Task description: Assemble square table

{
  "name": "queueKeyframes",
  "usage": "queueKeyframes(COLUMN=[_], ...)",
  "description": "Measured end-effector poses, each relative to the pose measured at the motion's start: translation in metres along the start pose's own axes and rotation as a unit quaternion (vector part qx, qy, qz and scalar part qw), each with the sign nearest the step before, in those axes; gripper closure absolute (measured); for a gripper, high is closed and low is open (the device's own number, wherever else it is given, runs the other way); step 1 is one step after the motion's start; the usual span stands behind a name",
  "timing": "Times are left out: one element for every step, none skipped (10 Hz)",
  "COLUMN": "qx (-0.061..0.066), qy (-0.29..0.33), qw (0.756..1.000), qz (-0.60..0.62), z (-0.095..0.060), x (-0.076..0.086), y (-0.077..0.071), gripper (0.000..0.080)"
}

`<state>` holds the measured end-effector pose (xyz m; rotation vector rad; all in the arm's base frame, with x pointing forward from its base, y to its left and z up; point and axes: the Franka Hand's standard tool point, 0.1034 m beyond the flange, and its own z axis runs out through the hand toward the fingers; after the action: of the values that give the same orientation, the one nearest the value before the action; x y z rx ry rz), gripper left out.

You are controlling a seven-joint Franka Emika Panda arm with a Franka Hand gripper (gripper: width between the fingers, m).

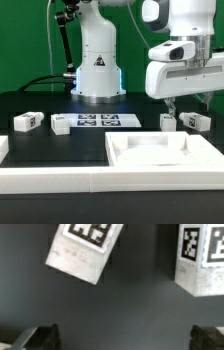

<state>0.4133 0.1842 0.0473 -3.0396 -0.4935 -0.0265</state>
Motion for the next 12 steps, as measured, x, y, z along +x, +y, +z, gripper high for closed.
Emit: queueKeyframes(qx=[0.001,0.002,0.002,0.001,-0.001,0.000,-0.004,-0.009,-0.011,-0.014,-0.015,-0.016], qy=[-0.001,-0.001,-0.002,-0.007,-0.020,-0.018,-0.042,-0.087,-0.107,-0.146,-0.174,-0.194], qw=[1.000,1.000,1.000,1.000,0.999,0.999,0.999,0.996,0.994,0.989,0.984,0.981], qz=[-0.005,-0.017,-0.025,-0.028,-0.027,-0.027,-0.027,-0.026,-0.025,-0.024,-0.023,-0.022], z=[0.001,0.001,0.002,0.003,0.003,0.002,0.003,0.002,0.000,0.001,0.004,0.007], x=[-0.001,-0.003,-0.003,-0.005,-0.006,-0.005,-0.009,-0.012,-0.007,-0.010,-0.010,-0.011], y=[-0.016,-0.026,-0.032,-0.032,-0.031,-0.031,-0.030,-0.029,-0.030,-0.029,-0.028,-0.029], gripper=[0.0151,0.0151,0.0151,0.0151,0.0151,0.0151,0.0151,0.0151,0.0151,0.0151,0.0151,0.0151])
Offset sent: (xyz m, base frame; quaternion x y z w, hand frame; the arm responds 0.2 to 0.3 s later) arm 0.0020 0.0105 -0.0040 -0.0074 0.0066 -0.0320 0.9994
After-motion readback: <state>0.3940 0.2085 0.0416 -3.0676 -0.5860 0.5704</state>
